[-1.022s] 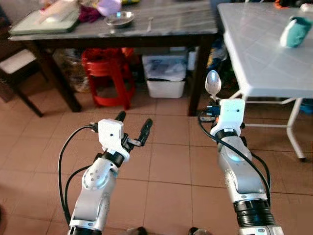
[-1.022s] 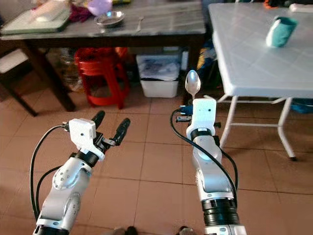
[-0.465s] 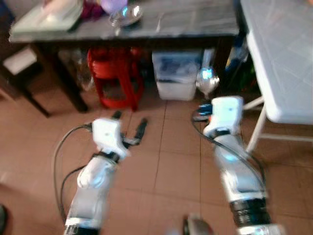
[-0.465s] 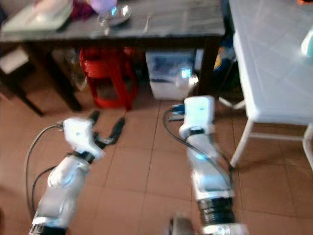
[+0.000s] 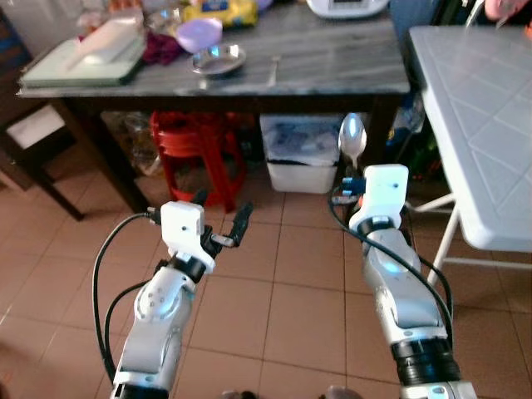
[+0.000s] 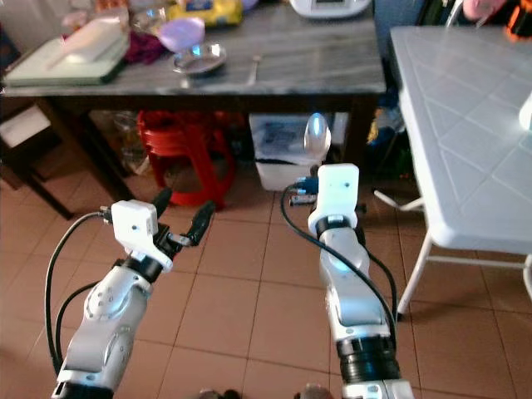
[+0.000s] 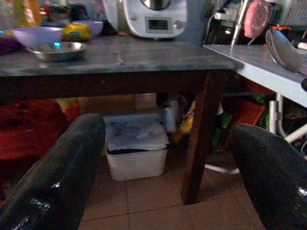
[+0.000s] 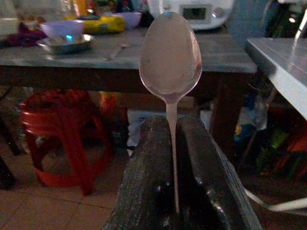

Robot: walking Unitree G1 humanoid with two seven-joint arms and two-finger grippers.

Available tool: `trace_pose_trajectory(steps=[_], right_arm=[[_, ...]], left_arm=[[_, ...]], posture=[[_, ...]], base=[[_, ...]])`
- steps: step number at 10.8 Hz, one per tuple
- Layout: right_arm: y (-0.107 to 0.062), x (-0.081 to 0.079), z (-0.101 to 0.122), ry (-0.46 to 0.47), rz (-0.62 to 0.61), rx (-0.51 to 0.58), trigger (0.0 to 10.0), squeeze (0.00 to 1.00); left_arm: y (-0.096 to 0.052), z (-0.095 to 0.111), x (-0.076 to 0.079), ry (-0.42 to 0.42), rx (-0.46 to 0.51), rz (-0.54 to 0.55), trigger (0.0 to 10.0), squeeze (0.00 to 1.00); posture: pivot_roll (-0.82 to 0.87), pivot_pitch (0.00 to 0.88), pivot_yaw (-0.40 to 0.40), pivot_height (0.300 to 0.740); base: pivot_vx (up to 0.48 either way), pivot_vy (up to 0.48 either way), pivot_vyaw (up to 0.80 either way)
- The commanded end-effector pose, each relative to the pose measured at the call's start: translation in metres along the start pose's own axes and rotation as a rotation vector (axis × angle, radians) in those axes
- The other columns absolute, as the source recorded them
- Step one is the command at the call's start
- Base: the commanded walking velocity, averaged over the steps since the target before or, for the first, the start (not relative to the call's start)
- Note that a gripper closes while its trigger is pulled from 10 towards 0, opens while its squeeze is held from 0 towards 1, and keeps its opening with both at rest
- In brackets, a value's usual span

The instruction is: Setting the table

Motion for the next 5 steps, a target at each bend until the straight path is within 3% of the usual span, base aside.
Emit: trace_pose_trajectory(steps=[1,5], right_arm=[[0.0013,0.0019,0.0034,0.009,-0.010,0.013,10.0,0.00],[0.0016,-0.0006,0.0035,0.012,-0.006,0.017,10.0,0.00]], left_arm=[[0.0015,0.0004,0.0013,0.009,-0.004,-0.011,10.0,0.00],[0.0026,0.0013,0.0004,0.016,-0.004,-0.017,10.0,0.00]], posture=[[-0.06,0.149,0.096,0.740],[-0.05,0.143,0.101,0.740]], base=[[0.322,0.356,0.00],[0.284,0.388,0.00]])
Point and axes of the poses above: a point about 5 cm out from each wrist's last joint towards the gripper, its own y axis pointing out of the wrist towards the gripper, its own z axis along the axis of the wrist's last joint, x = y × z, the point moved 3 cm from there along y, pointing out of the wrist towards the gripper, and after that the axes turned 12 degrees about -y, right-handed, at the moved point
